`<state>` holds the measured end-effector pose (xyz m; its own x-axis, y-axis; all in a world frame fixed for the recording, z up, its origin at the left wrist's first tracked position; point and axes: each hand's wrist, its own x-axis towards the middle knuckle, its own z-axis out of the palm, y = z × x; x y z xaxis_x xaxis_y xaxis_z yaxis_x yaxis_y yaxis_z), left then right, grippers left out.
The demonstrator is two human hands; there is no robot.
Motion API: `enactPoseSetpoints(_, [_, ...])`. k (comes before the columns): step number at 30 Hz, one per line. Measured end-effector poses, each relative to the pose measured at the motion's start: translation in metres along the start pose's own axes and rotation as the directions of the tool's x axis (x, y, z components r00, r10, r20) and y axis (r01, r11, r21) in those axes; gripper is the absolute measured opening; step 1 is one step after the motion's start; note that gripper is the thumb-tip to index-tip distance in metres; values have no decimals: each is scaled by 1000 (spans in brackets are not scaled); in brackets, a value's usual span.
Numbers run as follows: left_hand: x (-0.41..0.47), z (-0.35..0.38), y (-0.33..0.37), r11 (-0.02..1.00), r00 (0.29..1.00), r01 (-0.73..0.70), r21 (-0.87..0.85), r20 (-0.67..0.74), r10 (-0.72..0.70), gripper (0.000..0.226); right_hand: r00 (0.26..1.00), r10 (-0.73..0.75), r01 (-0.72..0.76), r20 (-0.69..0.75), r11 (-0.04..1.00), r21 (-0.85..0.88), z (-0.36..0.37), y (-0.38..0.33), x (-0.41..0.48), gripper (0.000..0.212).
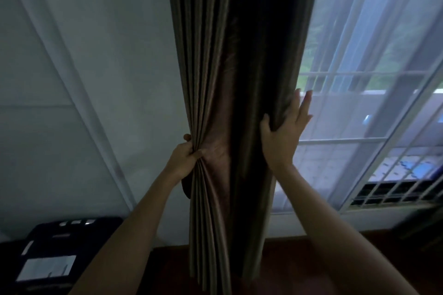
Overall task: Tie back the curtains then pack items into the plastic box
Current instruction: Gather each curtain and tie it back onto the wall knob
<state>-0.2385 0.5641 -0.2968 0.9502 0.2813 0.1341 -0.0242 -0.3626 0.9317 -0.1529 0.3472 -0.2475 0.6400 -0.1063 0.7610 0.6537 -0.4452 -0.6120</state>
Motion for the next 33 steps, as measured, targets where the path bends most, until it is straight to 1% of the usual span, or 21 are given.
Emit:
enactPoseSetpoints(1, [2, 1, 0, 999, 1000, 19, -27, 7, -19, 25, 998, 66, -67, 17, 997, 39, -2, 8, 12, 75])
enactPoseSetpoints(2, [4, 2, 1, 998, 999, 36, -46, 9, -36, 24, 995, 90, -93, 45, 994, 56, -3, 16, 19, 72])
enactPoseSetpoints(4, [7, 5, 2, 996, 998, 64, -68, 2, -64, 24, 994, 43, -48, 103, 998, 49, -1, 31, 21, 66])
enactPoseSetpoints(6, [9, 8, 4, 991, 996, 87, -98, -7, -88, 25, 980, -24, 19, 199, 999, 28, 7, 44, 10, 62])
enactPoseSetpoints(9, [12, 20, 4, 989, 993, 110, -102, -17, -113, 24, 917, -39, 44, 396, 999, -2, 14, 61, -19, 66])
enactPoseSetpoints(12, [14, 33, 8, 985, 989, 136, -102, -46, -141, 19, 856, -70, 68, 512, 997, 24, 21, 67, -48, 71])
enactPoseSetpoints(14, [15, 42, 12, 982, 986, 149, -115, -61, -156, 14, 810, -111, 91, 577, 994, 63, 25, 62, -65, 66])
enactPoseSetpoints(16, [17, 49, 16, 977, 981, 166, -132, -75, -177, 16, 775, -127, 85, 620, 992, 97, 30, 58, -80, 65])
enactPoseSetpoints(18, [18, 53, 18, 972, 976, 187, -144, -88, -200, 17, 763, -118, 67, 636, 992, 103, 40, 58, -92, 65])
enactPoseSetpoints(21, [19, 57, 21, 963, 966, 210, -169, -116, -231, 19, 755, -112, 55, 645, 993, 108, 51, 63, -104, 84])
enactPoseSetpoints(24, [17, 58, 25, 958, 958, 236, -164, -128, -258, 16, 698, -83, 64, 711, 996, 54, 55, 71, -118, 87])
enactPoseSetpoints(27, [11, 58, 24, 948, 947, 277, -154, -121, -297, 16, 644, -63, 51, 762, 998, 39, 54, 76, -131, 88])
enactPoseSetpoints(29, [8, 61, 21, 961, 953, 264, -85, -131, -274, 18, 644, -63, 34, 763, 998, 54, 56, 75, -136, 87])
enactPoseSetpoints(31, [6, 67, 19, 974, 965, 216, 64, -168, -203, 24, 657, -77, 38, 750, 997, 69, 58, 74, -137, 88])
enactPoseSetpoints(33, [4, 73, 15, 961, 962, 173, 215, -248, -117, 29, 646, -80, 38, 759, 997, 73, 61, 74, -138, 86])
